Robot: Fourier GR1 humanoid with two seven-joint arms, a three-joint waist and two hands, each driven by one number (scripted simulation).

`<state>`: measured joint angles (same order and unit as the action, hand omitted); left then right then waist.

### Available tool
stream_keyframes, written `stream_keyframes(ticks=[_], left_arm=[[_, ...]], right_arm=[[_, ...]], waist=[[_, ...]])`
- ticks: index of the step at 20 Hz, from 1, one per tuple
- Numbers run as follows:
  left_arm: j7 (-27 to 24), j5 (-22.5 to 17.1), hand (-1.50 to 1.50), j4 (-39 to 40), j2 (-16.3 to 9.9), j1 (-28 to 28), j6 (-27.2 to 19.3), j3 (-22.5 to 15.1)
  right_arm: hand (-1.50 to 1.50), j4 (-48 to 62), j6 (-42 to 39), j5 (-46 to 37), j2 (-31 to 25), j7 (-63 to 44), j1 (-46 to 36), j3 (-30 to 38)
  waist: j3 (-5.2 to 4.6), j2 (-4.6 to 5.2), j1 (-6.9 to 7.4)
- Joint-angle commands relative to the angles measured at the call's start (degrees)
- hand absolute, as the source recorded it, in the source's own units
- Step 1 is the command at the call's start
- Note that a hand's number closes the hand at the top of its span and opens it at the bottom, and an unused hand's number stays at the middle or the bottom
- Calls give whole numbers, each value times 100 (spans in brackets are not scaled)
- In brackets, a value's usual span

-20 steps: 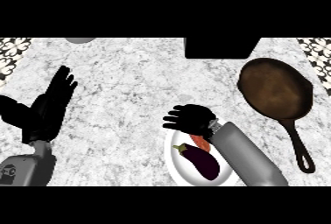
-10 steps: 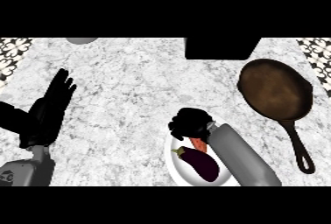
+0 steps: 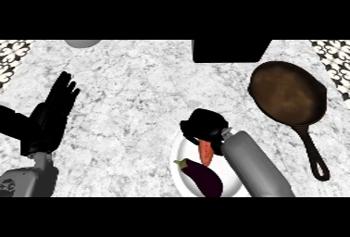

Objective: Pick the sweet potato from the plate and place it in the pan

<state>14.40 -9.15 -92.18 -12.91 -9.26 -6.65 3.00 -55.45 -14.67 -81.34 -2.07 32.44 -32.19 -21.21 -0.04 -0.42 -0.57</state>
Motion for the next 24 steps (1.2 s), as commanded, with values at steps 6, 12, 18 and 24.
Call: stream_keyframes(ticks=[6,12,18,24], left_arm=[[-12,-34,0,40,-90,214,17,156],[-163,-59,0,44,-172,289,171,199],[-685,73,0,409,89,385,249,63],[45,17,0,-54,-14,55,205,115]], right_arm=[[150,-931,522,383,204,-3789,412,1718],[150,-2788,682,-13,206,-5409,112,959],[150,-4309,-583,75,207,-6585,20,521],[150,-4516,-383,206,26,-6621,-7,1134]], waist=[[-5,-69,-229],[-8,-74,-95],[-1,19,21],[5,35,65]])
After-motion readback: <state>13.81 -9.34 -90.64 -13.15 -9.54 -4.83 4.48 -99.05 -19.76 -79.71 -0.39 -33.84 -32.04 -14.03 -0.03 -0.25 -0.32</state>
